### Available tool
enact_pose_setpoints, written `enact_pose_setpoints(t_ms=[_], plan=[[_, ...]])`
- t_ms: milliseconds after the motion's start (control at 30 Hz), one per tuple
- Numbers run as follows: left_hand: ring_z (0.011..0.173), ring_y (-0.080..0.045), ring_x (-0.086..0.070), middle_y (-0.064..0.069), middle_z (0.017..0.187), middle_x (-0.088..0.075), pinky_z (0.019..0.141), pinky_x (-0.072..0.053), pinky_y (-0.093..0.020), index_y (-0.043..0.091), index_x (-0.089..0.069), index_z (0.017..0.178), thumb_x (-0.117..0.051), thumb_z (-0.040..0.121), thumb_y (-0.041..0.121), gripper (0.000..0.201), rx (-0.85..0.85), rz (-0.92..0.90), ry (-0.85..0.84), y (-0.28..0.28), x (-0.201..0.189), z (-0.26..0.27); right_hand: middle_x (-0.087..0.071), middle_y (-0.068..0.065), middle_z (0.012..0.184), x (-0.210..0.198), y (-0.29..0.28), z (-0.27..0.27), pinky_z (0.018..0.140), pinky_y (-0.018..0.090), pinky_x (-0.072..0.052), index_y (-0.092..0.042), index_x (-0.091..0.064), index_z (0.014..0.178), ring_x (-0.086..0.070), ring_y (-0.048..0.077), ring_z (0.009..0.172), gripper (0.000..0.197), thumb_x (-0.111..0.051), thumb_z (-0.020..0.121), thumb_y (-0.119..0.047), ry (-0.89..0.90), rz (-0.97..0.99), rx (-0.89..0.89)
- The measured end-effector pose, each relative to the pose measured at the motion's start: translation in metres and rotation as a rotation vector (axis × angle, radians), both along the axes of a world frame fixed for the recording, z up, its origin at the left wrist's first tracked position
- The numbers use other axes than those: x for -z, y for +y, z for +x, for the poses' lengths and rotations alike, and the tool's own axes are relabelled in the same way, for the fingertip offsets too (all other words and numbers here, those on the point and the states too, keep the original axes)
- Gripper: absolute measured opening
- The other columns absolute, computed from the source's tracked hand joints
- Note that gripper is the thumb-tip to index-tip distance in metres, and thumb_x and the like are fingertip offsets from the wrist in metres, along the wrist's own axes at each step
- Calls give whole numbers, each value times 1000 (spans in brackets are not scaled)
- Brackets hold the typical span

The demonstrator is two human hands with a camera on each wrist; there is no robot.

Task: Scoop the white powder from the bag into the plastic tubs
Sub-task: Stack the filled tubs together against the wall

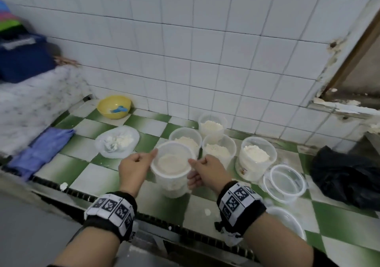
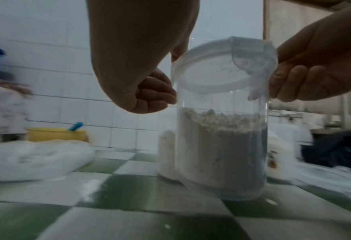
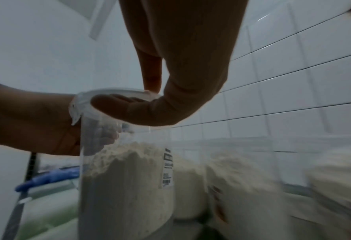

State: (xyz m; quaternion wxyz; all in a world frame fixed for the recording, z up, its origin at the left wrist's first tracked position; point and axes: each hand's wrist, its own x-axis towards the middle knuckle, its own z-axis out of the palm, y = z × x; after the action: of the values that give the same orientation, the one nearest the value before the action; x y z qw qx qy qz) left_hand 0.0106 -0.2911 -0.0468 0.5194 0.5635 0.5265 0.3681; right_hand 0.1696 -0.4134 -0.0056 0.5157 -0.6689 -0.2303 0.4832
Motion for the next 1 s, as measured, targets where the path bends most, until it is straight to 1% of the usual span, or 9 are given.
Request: enact_pose_setpoints(t_ms=[67, 233, 333, 433, 567, 633, 700, 800, 1000], plan=[[72, -24, -59, -18, 74, -66, 72, -50, -35, -5, -65, 74, -76, 82, 40, 47, -40, 36, -20, 22, -13, -10, -63, 17, 68, -8, 28, -6, 48, 30, -56, 5, -50, 101, -61, 21, 47, 27, -56, 94, -20, 13, 31, -35], [71, -22, -59, -11, 72, -65, 77, -51, -34, -7, -65, 79, -75, 82, 41, 50, -46, 78, -23, 94, -33, -12, -60, 19, 66, -21, 104, -10, 47, 33, -56, -5, -44, 91, -58, 23, 44, 17, -55, 95, -17, 38, 76, -9], [73, -21, -61, -5, 73, -67, 82, -53, -37, 0, -69, 80, -75, 82, 42, 42, 19, 69, -7, 145, -33, 1, -60, 19, 66, -24, 147, 0, 49, 35, -57, -7, -41, 83, -58, 26, 47, 20, -54, 95, -15, -2, 51, 40], [86, -25, -68, -4, 83, -74, 90, -55, -43, 12, -74, 83, -74, 80, 48, 36, 113, 73, 56, 193, -29, 22, -58, 20, 67, -22, 188, 14, 50, 36, -57, -9, -38, 83, -58, 27, 49, 19, -52, 96, -12, -31, -9, 97], [92, -22, -66, 0, 90, -71, 92, -53, -40, 14, -73, 93, -69, 88, 38, 25, 232, 60, 125, 232, -21, 57, -52, 16, 67, -12, 226, 34, 55, 37, -55, -11, -34, 82, -54, 24, 51, 20, -49, 94, -5, -104, -91, 166], [90, -19, -64, 0, 90, -70, 89, -51, -35, 16, -70, 92, -67, 91, 34, 19, 305, 36, 140, 245, -14, 76, -50, 14, 70, -6, 240, 47, 61, 37, -55, -11, -35, 76, -52, 23, 53, 24, -49, 92, -2, -136, -140, 185], [91, -17, -63, -2, 94, -69, 85, -48, -31, 11, -69, 103, -63, 94, 32, 23, 377, 27, 155, 253, -8, 91, -50, 13, 69, -1, 250, 59, 65, 36, -53, -10, -38, 71, -52, 22, 57, 25, -50, 91, 0, -136, -188, 211], [105, -19, -61, -2, 109, -67, 87, -44, -31, 13, -64, 118, -57, 97, 33, 30, 470, -13, 196, 258, 3, 107, -54, 9, 70, 8, 260, 74, 68, 29, -52, -9, -48, 69, -55, 20, 64, 21, -53, 87, -1, -201, -284, 198], [108, -14, -56, -1, 122, -65, 92, -39, -30, 15, -59, 129, -53, 100, 26, 32, 549, -50, 193, 251, 7, 122, -52, 6, 70, 20, 261, 86, 76, 28, -48, -11, -48, 66, -53, 24, 83, 24, -53, 87, 0, -221, -371, 152]])
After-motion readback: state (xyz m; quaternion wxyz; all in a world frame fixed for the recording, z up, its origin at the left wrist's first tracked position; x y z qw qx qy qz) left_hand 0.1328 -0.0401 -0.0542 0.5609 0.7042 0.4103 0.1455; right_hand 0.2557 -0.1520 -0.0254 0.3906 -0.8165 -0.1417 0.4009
